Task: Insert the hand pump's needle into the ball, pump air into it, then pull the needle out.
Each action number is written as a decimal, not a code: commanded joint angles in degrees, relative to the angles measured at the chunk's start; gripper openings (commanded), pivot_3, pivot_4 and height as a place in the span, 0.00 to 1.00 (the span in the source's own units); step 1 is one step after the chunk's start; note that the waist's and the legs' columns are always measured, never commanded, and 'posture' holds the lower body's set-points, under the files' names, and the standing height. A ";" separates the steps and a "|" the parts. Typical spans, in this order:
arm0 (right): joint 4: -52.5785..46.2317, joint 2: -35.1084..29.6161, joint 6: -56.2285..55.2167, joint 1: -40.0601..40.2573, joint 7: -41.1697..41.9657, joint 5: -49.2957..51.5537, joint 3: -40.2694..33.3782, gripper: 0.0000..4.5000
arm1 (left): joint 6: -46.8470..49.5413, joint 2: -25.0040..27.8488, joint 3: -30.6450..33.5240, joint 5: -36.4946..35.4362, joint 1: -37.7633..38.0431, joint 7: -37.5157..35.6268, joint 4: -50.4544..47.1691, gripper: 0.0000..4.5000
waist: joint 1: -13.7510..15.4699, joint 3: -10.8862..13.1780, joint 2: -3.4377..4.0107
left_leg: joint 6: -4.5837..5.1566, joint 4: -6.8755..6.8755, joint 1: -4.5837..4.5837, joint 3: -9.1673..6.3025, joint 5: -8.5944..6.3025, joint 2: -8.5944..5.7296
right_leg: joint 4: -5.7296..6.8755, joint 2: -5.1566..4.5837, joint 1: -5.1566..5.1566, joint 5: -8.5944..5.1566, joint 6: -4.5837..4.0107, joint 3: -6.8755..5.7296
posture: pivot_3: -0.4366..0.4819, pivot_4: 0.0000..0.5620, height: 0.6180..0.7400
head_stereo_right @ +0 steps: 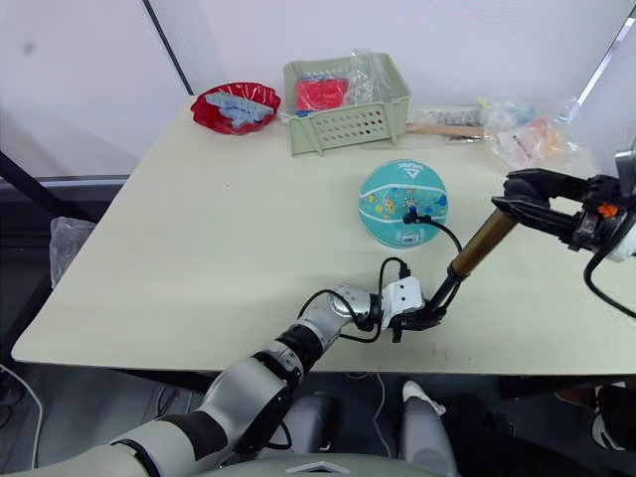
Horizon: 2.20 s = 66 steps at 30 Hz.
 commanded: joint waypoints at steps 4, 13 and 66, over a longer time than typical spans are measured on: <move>0.68 5.40 -6.34 5.58 -2.01 -10.84 9.21 0.37 | 4.08 3.01 -1.95 3.76 2.68 0.42 6.49 0.26 | -0.13 -0.34 -0.39 | -0.01 0.00 0.13 -0.04 -0.01 0.08 | 0.01 0.00 0.08 -0.01 -0.03 0.00 | 0.48 0.27 0.97; 6.30 12.71 -16.54 9.59 -3.23 -22.26 19.60 0.37 | 4.00 3.24 -1.89 3.75 2.67 0.55 6.51 0.26 | -0.13 -0.53 -0.61 | -0.02 -0.01 0.16 -0.05 -0.01 0.07 | 0.01 0.02 0.07 -0.01 -0.02 -0.01 | 0.48 0.27 0.97; -4.37 12.12 -11.22 14.25 -5.68 -14.50 8.96 0.37 | 2.78 5.67 -3.45 5.32 3.44 -2.22 5.88 0.26 | -0.25 -0.26 -0.54 | -0.02 -0.04 0.11 -0.06 -0.01 0.28 | 0.01 0.09 0.02 0.01 -0.02 -0.02 | 0.48 0.27 0.97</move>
